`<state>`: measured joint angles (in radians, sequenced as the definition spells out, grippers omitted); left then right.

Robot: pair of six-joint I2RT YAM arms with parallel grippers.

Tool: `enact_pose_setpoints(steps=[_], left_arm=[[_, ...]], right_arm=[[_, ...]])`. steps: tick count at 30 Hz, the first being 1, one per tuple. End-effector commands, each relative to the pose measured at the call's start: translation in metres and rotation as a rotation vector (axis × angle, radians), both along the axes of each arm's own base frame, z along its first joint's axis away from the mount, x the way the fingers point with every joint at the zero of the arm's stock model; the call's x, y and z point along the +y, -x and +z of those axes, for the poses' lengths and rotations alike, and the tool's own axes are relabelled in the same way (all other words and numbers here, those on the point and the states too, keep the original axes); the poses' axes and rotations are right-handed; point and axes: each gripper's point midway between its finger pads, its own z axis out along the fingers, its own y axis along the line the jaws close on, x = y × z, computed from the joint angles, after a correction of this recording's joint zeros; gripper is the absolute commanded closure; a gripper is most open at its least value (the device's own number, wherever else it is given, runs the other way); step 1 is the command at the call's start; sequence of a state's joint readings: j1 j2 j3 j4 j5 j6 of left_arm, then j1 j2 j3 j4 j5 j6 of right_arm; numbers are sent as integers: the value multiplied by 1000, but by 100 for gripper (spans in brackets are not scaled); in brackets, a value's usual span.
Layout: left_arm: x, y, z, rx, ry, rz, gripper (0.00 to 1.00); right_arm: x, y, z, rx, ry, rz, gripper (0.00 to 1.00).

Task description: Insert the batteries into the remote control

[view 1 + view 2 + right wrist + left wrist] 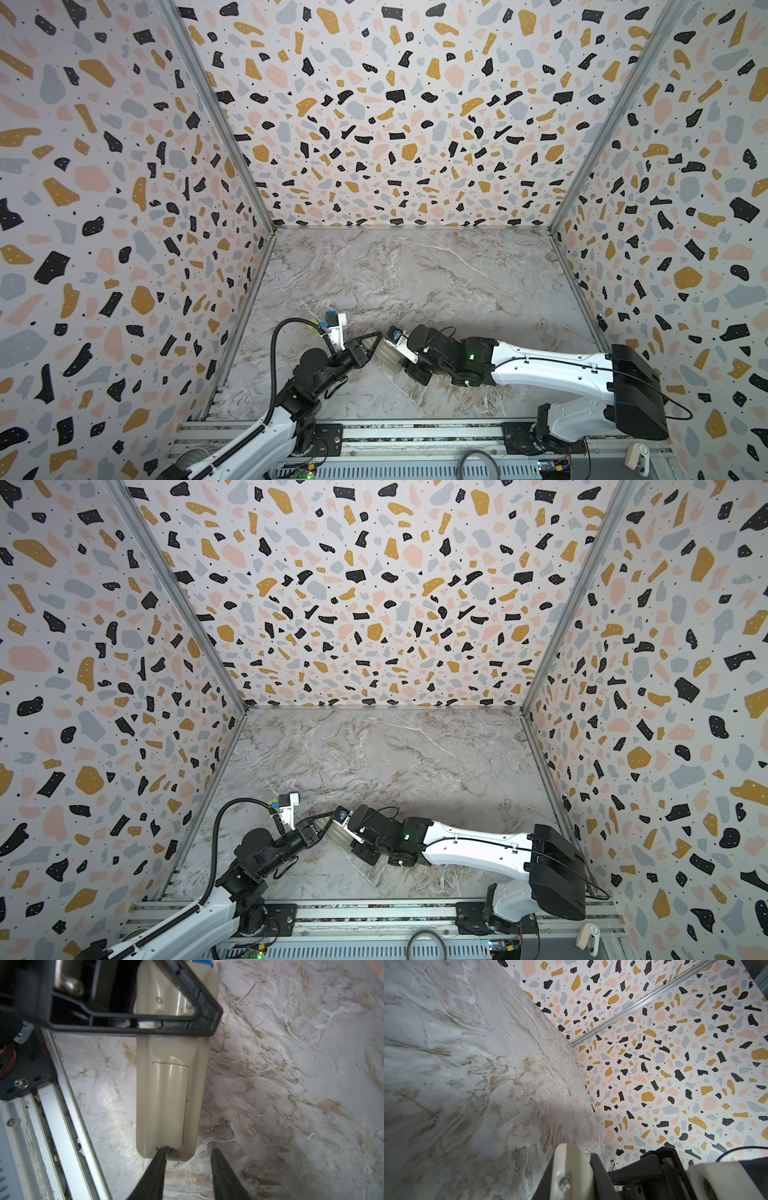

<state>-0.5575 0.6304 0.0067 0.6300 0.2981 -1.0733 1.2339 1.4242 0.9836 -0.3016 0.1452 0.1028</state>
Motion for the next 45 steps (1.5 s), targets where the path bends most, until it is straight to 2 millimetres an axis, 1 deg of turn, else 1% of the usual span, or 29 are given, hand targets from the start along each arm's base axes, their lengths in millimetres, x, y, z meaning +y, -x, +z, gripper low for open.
enact_pose_setpoints(steps=[1,7,15,21,26,32,34,37,39,41,43,45], left_arm=[[-1,5,4,-45,19,-19,100],[-2,6,4,-46,17,-26,100],[-3,7,8,-54,28,-39,100],[-4,8,12,-59,46,-44,100],[-5,8,18,-63,71,-46,100],[-5,7,24,-67,84,-44,100],[-5,5,22,-59,74,-38,100],[-3,3,16,-44,56,-23,100],[-1,2,14,-38,49,-9,100],[0,0,11,-31,42,3,100],[1,-1,10,-27,41,11,100],[1,-2,9,-23,39,18,100]], right_arm=[[6,-4,13,-15,-36,5,60],[8,-7,12,-14,-40,10,61],[8,-13,4,-3,-34,5,61],[9,-16,-5,1,-20,3,62],[11,-17,-5,-6,-20,5,62],[8,-20,-11,-16,0,-5,61],[8,-20,-8,-19,-4,-8,59],[6,-20,5,-36,-21,-22,53],[4,-18,16,-50,-45,-28,47],[3,-16,28,-56,-82,-29,38],[4,-12,36,-49,-128,-20,30],[8,-7,39,-33,-173,-4,24]])
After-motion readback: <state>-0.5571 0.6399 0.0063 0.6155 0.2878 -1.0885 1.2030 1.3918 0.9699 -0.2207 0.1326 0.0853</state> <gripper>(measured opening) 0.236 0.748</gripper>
